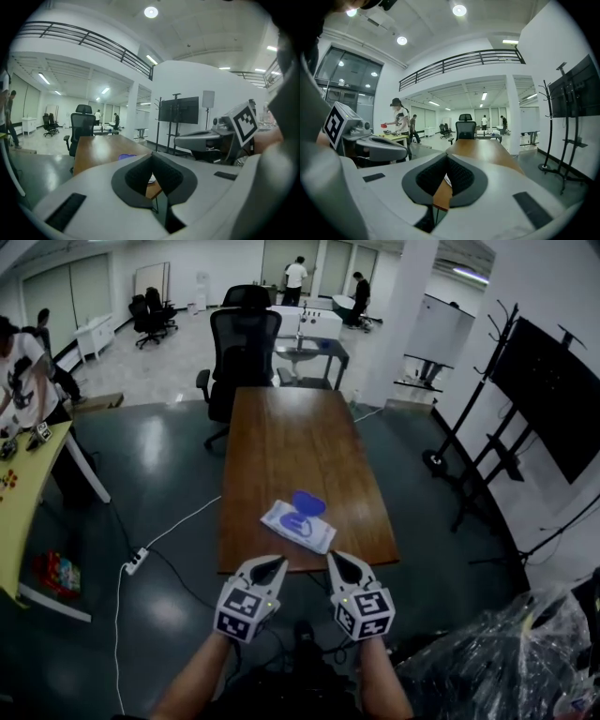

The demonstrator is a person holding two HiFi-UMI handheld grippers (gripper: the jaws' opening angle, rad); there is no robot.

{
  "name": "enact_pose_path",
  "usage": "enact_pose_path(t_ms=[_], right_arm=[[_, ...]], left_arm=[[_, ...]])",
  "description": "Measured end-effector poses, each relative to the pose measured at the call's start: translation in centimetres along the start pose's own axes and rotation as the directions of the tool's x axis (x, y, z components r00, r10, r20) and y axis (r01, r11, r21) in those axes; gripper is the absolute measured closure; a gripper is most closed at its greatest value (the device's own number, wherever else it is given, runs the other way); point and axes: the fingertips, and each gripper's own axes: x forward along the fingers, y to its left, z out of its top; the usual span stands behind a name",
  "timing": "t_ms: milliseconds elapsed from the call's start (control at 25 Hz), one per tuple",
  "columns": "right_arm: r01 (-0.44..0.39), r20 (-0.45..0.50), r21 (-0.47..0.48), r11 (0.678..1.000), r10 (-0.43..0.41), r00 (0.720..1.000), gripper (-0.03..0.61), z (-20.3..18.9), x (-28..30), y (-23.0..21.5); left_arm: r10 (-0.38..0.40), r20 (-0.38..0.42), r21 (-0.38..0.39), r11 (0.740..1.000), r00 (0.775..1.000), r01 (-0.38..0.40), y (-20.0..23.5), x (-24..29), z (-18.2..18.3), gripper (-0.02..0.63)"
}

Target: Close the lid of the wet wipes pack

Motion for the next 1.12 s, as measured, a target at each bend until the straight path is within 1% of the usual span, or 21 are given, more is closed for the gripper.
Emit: enact_pose_path(t_ms=[160, 320, 440, 560, 720, 880, 1000, 1120], right_arm=[[-0.06, -0.032, -0.023, 0.998, 0.059, 0.998, 0.569, -1.0, 4.4, -3.4], [-0.148, -0.056, -0.049, 0.988, 0.146, 0.988, 0.569, -1.0, 8.6, -6.4], [-0.204, -0.088, -0.06, 0.977, 0.198, 0.976, 0.569, -1.4, 11.7, -8.9], [-0.252, -0.121, -0.063, 0.966, 0.243, 0.962, 0.569, -2.2, 14.9, -10.8], [-0.277, -0.175, -0.064, 0.959, 0.262, 0.949, 0.569, -3.7, 18.8, -13.4], [-0.293, -0.271, -0.08, 0.953, 0.262, 0.926, 0.569, -6.3, 22.8, -15.1], [-0.298, -0.341, -0.06, 0.953, 0.261, 0.903, 0.569, -8.2, 25.0, -15.9], [-0.339, -0.392, -0.048, 0.94, 0.294, 0.871, 0.569, -9.8, 26.1, -15.1]], left_arm=[[0.051, -0.024, -0.031, 0.998, 0.998, -0.051, 2.0, 3.7, -0.7, 0.607], [0.115, -0.058, -0.055, 0.991, 0.992, -0.118, 3.7, 7.2, -0.7, 0.607], [0.175, -0.074, -0.083, 0.98, 0.982, -0.181, 4.8, 9.2, -0.7, 0.607], [0.245, -0.097, -0.102, 0.962, 0.965, -0.255, 6.2, 10.4, -1.0, 0.607], [0.309, -0.126, -0.115, 0.939, 0.942, -0.324, 7.5, 11.6, -1.5, 0.607], [0.35, -0.165, -0.116, 0.922, 0.922, -0.371, 8.4, 12.3, -2.3, 0.607], [0.368, -0.185, -0.113, 0.913, 0.911, -0.392, 8.8, 12.4, -2.9, 0.607], [0.392, -0.193, -0.117, 0.901, 0.899, -0.418, 9.6, 12.2, -3.4, 0.607]])
